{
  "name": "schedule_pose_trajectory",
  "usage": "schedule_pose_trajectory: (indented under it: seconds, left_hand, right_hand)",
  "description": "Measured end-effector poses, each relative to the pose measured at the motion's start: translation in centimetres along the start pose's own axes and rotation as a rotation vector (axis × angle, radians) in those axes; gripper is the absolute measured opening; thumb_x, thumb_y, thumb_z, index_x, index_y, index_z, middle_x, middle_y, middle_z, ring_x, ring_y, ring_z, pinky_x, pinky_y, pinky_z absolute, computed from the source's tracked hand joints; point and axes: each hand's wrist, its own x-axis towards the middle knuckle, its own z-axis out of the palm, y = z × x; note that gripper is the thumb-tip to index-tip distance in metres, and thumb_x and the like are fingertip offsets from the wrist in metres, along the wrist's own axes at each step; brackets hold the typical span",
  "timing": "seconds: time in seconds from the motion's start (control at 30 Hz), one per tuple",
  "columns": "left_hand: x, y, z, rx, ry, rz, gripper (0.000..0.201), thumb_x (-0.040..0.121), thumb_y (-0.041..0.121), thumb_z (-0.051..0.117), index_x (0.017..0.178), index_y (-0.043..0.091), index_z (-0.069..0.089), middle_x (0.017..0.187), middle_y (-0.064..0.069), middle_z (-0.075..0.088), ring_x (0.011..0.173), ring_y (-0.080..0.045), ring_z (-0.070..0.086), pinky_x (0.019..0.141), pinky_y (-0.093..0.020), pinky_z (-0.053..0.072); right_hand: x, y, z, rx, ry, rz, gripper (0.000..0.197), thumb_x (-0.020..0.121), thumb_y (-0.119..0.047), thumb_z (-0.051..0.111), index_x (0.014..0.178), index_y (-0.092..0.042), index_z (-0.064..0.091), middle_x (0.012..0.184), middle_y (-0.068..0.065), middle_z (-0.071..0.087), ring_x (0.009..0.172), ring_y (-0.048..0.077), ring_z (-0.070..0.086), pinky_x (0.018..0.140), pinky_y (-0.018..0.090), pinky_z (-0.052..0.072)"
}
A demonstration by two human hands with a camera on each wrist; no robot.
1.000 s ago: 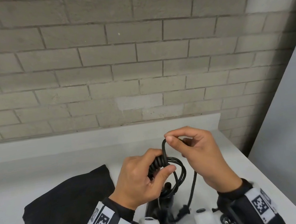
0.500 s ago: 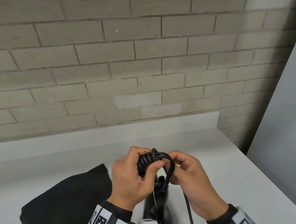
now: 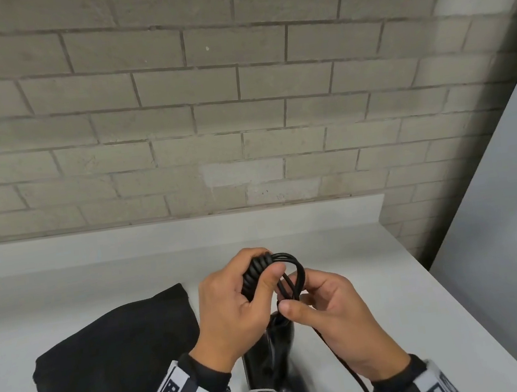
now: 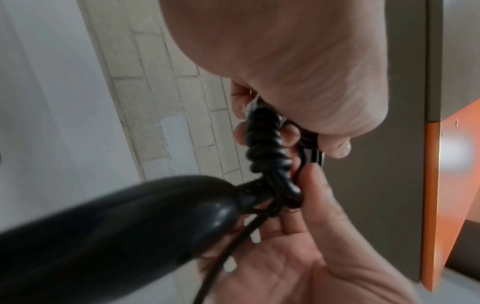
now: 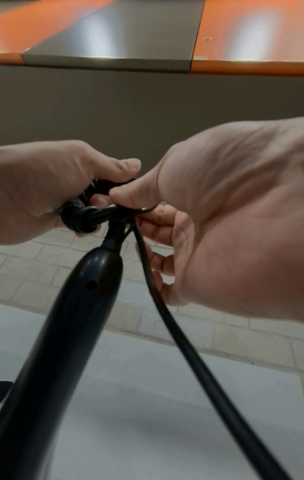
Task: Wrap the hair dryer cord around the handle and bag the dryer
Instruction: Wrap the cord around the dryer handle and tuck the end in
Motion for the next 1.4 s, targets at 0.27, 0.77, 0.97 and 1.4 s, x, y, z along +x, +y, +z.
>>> schedule_pose_trajectory:
  seconds: [0.27, 0.77, 0.97, 1.4]
  left_hand:
    - [-0.1, 0.2, 0.6, 0.175, 0.096, -0.088, 0.046, 0.090, 0.067, 0.046, 0.082, 0.027, 0.067, 0.056, 0.013, 0.058, 0.053, -0.009, 0.058, 0.050, -0.035, 0.050]
    - [-0.2, 0.9, 1.2, 0.270, 0.172, -0.068, 0.038, 0.091, 0.058, 0.049, 0.071, 0.029, 0.062, 0.045, 0.018, 0.043, 0.045, -0.004, 0.048, 0.045, -0.021, 0.040]
    - [-0.4, 0.8, 1.3, 0.256, 0.146, 0.036, 0.044, 0.095, 0.057, 0.047, 0.070, 0.024, 0.063, 0.046, 0.014, 0.047, 0.041, -0.004, 0.047, 0.043, -0.023, 0.040]
    - [0.5, -0.3, 0.7, 0.202, 0.060, 0.342, 0.037, 0.095, 0.049, 0.059, 0.092, 0.016, 0.074, 0.052, 0.007, 0.059, 0.040, -0.014, 0.052, 0.041, -0.031, 0.044]
  right_hand:
    - [-1.1, 0.5, 2.4, -0.398, 0.526, -0.269, 0.045, 0.071, -0.019, 0.083, 0.099, -0.036, 0.052, 0.100, -0.014, 0.059, 0.088, 0.013, 0.053, 0.078, 0.014, 0.040]
    - [-1.4, -0.9, 5.0, -0.961, 0.550, -0.291, 0.049, 0.088, -0.038, 0.049, 0.128, -0.010, 0.042, 0.094, -0.013, 0.073, 0.092, 0.020, 0.064, 0.068, 0.033, 0.049]
    - [-1.5, -3.2, 3.7, -0.570, 0.353, -0.023, 0.040, 0.096, -0.029, 0.052, 0.129, -0.032, 0.031, 0.088, -0.019, 0.071, 0.099, -0.001, 0.054, 0.078, 0.013, 0.040]
    - [0.8, -6.6, -2.1, 0.103, -0.108, 0.442, 0.015, 0.094, -0.013, 0.060, 0.105, -0.007, 0.052, 0.062, 0.003, 0.057, 0.062, 0.016, 0.050, 0.064, 0.029, 0.042]
